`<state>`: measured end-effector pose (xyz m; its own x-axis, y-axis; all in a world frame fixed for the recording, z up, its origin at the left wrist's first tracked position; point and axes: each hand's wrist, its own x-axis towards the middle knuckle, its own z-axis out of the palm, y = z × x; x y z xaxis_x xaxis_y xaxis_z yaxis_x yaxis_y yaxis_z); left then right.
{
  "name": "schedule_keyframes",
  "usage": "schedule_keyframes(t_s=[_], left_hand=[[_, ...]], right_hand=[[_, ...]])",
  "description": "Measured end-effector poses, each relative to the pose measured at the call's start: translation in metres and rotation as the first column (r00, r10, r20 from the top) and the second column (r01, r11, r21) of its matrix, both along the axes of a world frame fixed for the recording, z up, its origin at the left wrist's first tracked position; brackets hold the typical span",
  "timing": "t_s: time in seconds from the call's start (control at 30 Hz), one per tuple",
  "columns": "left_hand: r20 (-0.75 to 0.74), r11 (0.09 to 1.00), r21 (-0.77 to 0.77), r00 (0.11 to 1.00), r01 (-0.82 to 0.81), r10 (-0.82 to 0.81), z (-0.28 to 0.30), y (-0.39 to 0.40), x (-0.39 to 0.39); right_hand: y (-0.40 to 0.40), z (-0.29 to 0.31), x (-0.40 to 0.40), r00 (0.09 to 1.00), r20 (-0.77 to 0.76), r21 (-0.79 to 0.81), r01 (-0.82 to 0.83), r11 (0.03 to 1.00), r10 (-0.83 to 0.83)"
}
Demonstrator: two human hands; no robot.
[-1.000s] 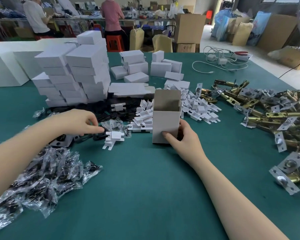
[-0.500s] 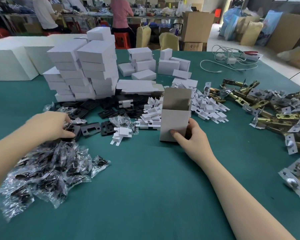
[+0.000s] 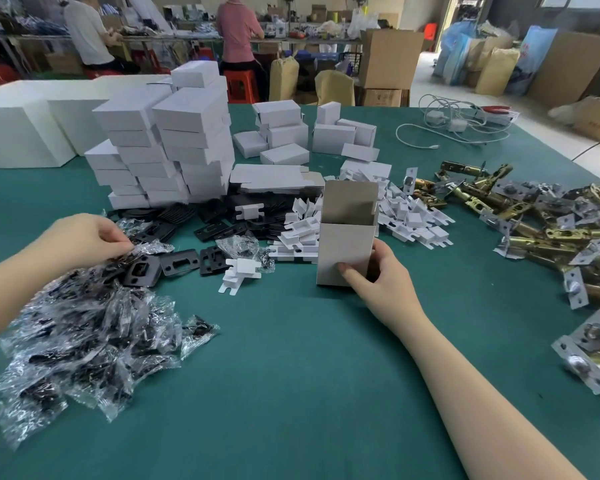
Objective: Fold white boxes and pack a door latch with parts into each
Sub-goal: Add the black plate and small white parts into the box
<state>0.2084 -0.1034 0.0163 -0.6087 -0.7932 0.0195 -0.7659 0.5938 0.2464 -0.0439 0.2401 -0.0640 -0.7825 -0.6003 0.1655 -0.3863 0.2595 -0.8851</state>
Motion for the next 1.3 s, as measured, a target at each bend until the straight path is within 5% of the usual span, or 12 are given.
schedule_keyframes(t_s=[0.1,0.17,0.2,0.3,0.4,0.57,0.77,0.87,0.97,1.07,1.3], left_hand=[[-0.327,0.994,0.101,0.942,-0.047,0.078,0.001,0.005,-0.004],[-0.528,0.908,0.419,0.820,0.025,0.221,0.006,0.014,-0.010],[-0.576,0.794,0.598,0.746,0.107,0.333,0.009,0.018,-0.014],[-0.519,0.482,0.832,0.688,0.273,0.506,0.018,0.034,-0.022],[-0.492,0.352,0.866,0.725,0.354,0.482,0.023,0.055,-0.032],[-0.649,0.538,0.671,0.755,0.510,0.094,0.031,0.104,-0.061],[-0.661,0.695,0.041,0.541,0.718,-0.520,0.055,0.176,-0.126],[-0.616,0.703,-0.182,0.478,0.687,-0.626,0.056,0.194,-0.152],[-0.371,0.671,-0.318,0.564,0.669,-0.738,0.046,0.202,-0.167],[-0.182,0.636,-0.335,0.615,0.695,-0.767,0.037,0.202,-0.171],[-0.060,0.595,-0.416,0.632,0.688,-0.772,0.036,0.200,-0.162]], right_hand=[[-0.001,-0.001,0.000,1.000,-0.001,-0.004,0.000,1.000,0.000],[-0.001,-0.001,-0.001,1.000,-0.002,-0.004,-0.001,1.000,0.001],[-0.001,-0.001,-0.001,1.000,-0.001,-0.005,-0.003,1.000,0.003],[0.000,-0.002,-0.001,1.000,0.007,-0.007,-0.004,1.000,0.004],[0.000,-0.001,-0.001,1.000,0.012,-0.009,-0.005,1.000,0.005],[-0.002,-0.001,-0.001,1.000,0.022,-0.018,-0.008,1.000,0.009],[0.001,0.001,0.001,1.000,0.015,-0.018,-0.016,1.000,0.016],[0.002,0.002,0.003,1.000,0.020,-0.021,-0.007,1.000,0.007],[0.001,0.001,0.003,1.000,0.021,-0.023,-0.001,1.000,0.001],[-0.001,0.001,0.002,1.000,0.023,-0.019,0.007,1.000,-0.006],[-0.001,-0.001,0.001,1.000,0.017,-0.017,0.003,1.000,-0.003]])
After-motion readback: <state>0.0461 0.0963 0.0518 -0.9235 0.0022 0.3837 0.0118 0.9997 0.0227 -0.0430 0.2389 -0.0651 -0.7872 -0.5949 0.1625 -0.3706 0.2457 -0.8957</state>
